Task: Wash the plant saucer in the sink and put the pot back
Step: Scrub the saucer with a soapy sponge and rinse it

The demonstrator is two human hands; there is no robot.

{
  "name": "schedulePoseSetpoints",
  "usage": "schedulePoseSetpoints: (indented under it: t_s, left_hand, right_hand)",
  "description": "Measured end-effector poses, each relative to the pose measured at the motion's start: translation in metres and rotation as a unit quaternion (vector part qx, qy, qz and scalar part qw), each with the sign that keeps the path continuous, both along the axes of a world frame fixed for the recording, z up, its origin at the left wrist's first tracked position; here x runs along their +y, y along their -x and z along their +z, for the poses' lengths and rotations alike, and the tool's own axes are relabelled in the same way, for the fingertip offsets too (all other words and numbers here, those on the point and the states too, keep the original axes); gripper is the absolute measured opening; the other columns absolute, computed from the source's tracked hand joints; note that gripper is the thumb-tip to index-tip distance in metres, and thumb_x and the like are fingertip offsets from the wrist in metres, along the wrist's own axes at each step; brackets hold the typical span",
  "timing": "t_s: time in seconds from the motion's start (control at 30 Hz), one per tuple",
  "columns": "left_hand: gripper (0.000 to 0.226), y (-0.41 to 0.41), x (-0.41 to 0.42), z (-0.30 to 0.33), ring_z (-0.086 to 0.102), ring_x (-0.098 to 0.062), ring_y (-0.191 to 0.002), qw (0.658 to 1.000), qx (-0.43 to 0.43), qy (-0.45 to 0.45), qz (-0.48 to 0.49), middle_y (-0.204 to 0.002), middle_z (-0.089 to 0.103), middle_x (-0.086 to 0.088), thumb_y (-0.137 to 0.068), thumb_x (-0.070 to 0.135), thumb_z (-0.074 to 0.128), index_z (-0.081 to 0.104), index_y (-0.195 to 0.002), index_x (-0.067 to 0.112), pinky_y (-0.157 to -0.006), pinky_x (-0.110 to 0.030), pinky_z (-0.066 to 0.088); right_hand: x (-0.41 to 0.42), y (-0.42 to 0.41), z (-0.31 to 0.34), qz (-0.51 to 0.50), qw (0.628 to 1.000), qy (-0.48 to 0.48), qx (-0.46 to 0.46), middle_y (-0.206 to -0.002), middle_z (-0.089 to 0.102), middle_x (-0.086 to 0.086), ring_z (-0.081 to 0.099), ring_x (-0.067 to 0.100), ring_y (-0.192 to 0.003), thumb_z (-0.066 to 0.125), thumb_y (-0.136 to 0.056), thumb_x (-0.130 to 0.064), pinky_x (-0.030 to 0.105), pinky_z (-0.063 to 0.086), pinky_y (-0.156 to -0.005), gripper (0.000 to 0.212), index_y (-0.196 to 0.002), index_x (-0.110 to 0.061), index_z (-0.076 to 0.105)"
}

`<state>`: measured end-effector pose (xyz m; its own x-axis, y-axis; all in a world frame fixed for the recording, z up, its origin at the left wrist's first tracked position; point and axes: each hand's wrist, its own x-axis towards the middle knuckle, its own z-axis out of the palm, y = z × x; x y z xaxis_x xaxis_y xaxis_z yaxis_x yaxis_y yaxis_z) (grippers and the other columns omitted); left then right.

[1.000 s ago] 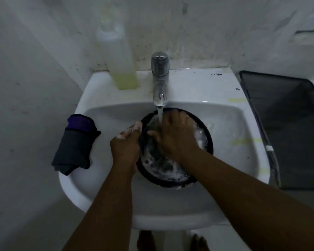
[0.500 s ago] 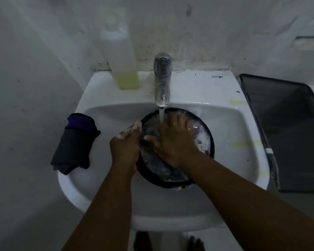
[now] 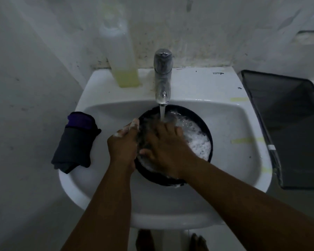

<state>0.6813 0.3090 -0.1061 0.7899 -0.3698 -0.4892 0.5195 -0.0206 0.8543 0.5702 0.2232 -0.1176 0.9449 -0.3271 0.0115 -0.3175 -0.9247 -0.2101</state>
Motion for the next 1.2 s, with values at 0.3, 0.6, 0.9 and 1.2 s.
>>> schedulePoseSetpoints:
  t_s: [0.3, 0.6, 0.9, 1.2]
  left_hand:
    - [0.03, 0.003, -0.001, 0.003, 0.076, -0.011, -0.094, 1.0, -0.005, -0.016, -0.009, -0.102, 0.079, 0.002, -0.091, 0.03, 0.077, 0.075, -0.116, 0.014, -0.086, -0.028, 0.06]
    - [0.025, 0.004, -0.005, 0.006, 0.076, -0.012, -0.093, 1.0, 0.01, -0.009, -0.02, -0.096, 0.08, 0.004, -0.093, 0.027, 0.076, 0.075, -0.114, 0.013, -0.083, -0.029, 0.061]
    - [0.028, 0.002, 0.0, 0.005, 0.075, -0.012, -0.095, 1.0, 0.02, -0.016, -0.002, -0.102, 0.078, 0.004, -0.093, 0.028, 0.076, 0.074, -0.117, 0.014, -0.087, -0.03, 0.06]
    - [0.035, 0.006, -0.004, 0.005, 0.075, -0.012, -0.096, 0.999, 0.021, -0.028, -0.013, -0.103, 0.078, 0.004, -0.091, 0.03, 0.078, 0.073, -0.12, 0.012, -0.092, -0.032, 0.059]
  right_hand:
    - [-0.034, 0.01, 0.003, -0.099, 0.995, 0.011, 0.005, -0.134, 0.046, 0.015, 0.039, 0.036, -0.122, 0.037, -0.101, -0.061, 0.051, 0.03, -0.098, 0.052, -0.127, -0.02, 0.056]
    - [-0.006, 0.022, 0.001, -0.022, 0.999, -0.032, -0.019, -0.124, 0.05, 0.011, 0.044, 0.035, -0.113, 0.033, -0.097, -0.061, 0.049, 0.035, -0.089, 0.054, -0.117, -0.019, 0.06]
    - [0.005, 0.001, 0.003, 0.006, 1.0, 0.004, -0.007, -0.129, 0.052, 0.015, 0.043, 0.036, -0.115, 0.039, -0.098, -0.06, 0.049, 0.034, -0.09, 0.056, -0.122, -0.016, 0.062]
    - [-0.038, -0.002, 0.005, -0.109, 0.993, 0.015, 0.034, -0.139, 0.042, 0.017, 0.036, 0.038, -0.124, 0.033, -0.099, -0.066, 0.052, 0.03, -0.099, 0.064, -0.138, -0.019, 0.052]
